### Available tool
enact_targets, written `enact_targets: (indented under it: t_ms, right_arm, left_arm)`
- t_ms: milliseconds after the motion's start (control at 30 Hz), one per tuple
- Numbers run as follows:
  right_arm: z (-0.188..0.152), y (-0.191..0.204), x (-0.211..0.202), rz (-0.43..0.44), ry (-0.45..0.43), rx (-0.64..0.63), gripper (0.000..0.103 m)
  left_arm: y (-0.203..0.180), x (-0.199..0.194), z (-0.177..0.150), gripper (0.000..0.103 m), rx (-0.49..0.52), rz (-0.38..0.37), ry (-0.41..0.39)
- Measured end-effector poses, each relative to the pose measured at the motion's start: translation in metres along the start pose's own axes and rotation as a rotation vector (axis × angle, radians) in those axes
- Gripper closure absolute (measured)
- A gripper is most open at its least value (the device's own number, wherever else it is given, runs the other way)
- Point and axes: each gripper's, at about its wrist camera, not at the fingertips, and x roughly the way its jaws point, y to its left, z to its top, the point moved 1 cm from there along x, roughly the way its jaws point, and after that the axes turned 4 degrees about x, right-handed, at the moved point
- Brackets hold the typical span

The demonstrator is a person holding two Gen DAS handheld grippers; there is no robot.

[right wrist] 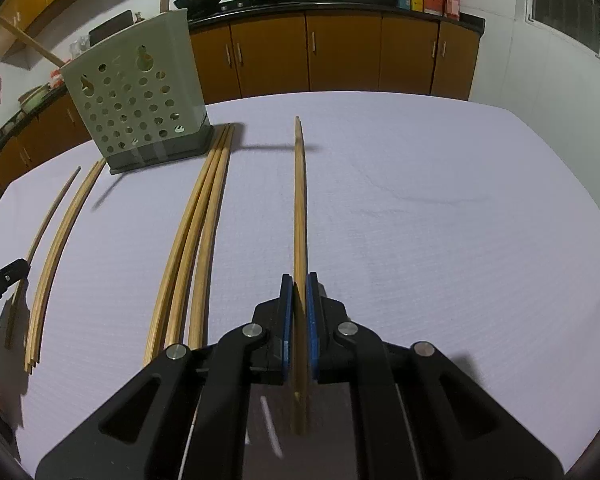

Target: Organize utensils

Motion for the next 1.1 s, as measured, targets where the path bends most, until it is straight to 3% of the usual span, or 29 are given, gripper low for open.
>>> enact_targets:
  t_ms: [1100]
  right_arm:
    - [-0.0005,0.0008,-0.0027,0.022,0.004,-0.022,0.095]
  left_arm:
    - [-0.0013,-0.0004,-0.0002,0.094,-0.015,-0.016,-0.003]
